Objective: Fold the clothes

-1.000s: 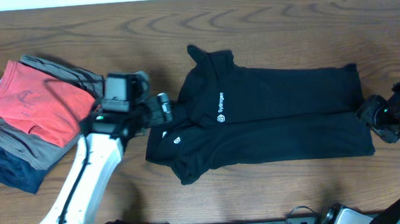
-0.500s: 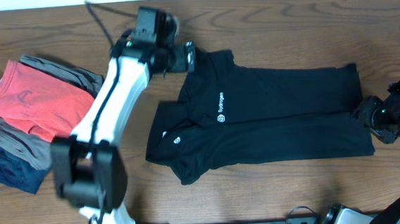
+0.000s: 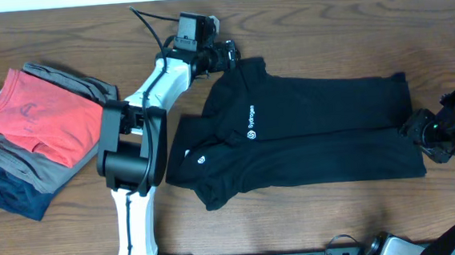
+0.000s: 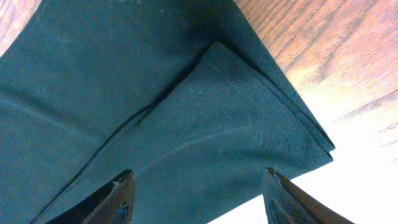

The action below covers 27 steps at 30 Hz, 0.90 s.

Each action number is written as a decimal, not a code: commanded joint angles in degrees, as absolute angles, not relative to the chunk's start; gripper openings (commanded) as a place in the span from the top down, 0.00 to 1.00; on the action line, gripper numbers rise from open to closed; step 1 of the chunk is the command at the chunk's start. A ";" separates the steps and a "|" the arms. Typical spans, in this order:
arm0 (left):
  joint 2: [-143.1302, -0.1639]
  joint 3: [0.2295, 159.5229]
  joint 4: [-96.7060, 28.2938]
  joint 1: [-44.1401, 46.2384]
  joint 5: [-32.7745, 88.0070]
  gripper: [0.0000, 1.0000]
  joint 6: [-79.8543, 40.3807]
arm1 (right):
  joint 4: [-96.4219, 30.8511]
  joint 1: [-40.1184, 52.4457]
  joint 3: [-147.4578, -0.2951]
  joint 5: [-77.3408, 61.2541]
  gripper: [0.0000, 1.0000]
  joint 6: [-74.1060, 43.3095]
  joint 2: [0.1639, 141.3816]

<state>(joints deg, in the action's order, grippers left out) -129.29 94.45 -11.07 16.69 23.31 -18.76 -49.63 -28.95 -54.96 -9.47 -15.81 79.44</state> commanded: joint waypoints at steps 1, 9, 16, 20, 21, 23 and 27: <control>-131.55 95.39 -9.78 16.88 24.05 0.26 -22.57 | -49.28 -28.42 -55.05 -9.93 0.38 -14.92 79.40; -130.89 95.70 -9.72 16.69 26.59 0.81 -23.27 | -46.02 -28.42 -55.05 -11.60 0.54 -14.94 79.40; -125.45 95.83 -11.00 15.29 32.82 0.85 -23.22 | -37.78 -27.81 -55.09 -13.58 0.49 -14.66 80.55; -123.15 95.83 -13.65 15.44 36.18 0.85 -23.16 | -29.21 -25.21 -55.09 -13.61 0.39 -12.32 85.27; -122.89 95.83 -14.39 15.46 37.17 0.85 -22.96 | -26.50 -24.47 -55.09 -13.58 0.36 -11.22 86.89; -122.67 95.83 -16.58 15.55 38.48 0.85 -22.98 | -19.94 -23.05 -55.09 -13.54 0.29 -9.08 90.78; -122.67 95.81 -22.15 15.55 38.35 0.85 -20.75 | -6.22 -22.33 -55.09 -10.70 0.26 -12.03 98.80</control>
<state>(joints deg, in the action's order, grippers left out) -123.00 94.98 -20.05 15.64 36.47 -22.59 -10.24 -22.85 -55.05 -12.99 -11.00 94.48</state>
